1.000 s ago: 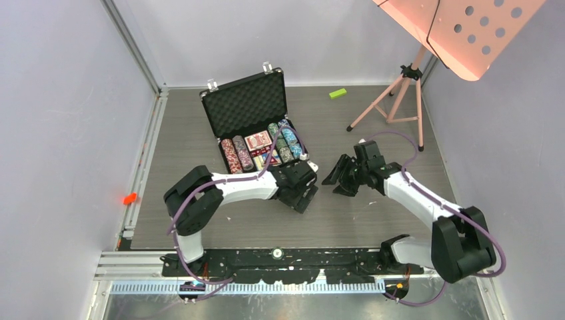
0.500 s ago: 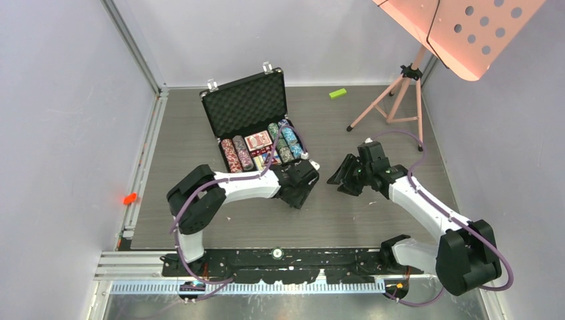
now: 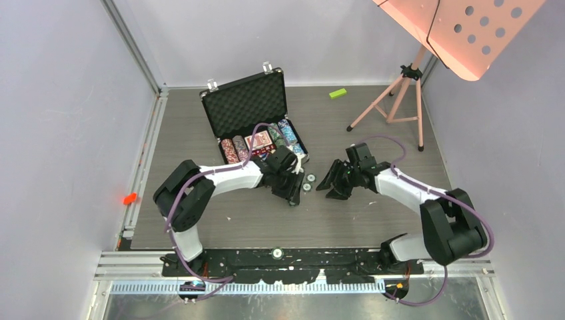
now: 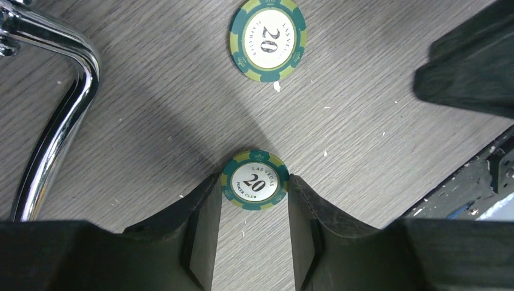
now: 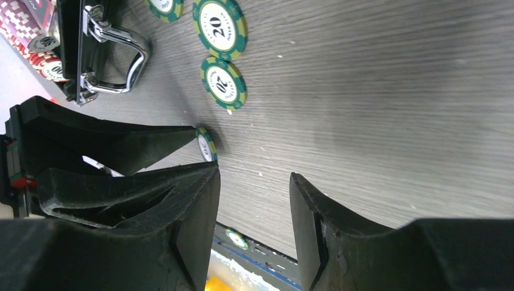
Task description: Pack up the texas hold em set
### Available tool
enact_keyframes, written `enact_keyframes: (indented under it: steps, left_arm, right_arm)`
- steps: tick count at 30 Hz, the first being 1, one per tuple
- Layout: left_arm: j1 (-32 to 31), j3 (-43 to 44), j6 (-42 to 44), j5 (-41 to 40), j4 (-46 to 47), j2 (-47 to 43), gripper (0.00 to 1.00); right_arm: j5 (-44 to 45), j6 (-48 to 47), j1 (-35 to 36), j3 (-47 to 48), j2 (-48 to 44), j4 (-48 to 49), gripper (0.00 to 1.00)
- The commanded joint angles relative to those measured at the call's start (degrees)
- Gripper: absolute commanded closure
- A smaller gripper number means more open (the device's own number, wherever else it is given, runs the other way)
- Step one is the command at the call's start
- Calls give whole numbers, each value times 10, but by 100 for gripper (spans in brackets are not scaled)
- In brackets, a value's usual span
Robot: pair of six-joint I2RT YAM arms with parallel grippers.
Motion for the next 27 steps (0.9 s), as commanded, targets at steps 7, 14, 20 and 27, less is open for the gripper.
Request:
enact_keyframes:
  steps: [7,14,20,27]
  left_arm:
    - [28,-51,12,77,47,33,67]
    - [39,-62,16,95,70,27,67]
    - [45,-67,19,102,74,23,68]
    - [50,-70,26,103,80,17,68]
  right_arm:
    - [-100,94,10,4,97,144,48]
    - [-122,127,22,32,160,160,49]
    - [-127,146,59,58,205,172,50]
    - [-145,139,68,66,216,159,55]
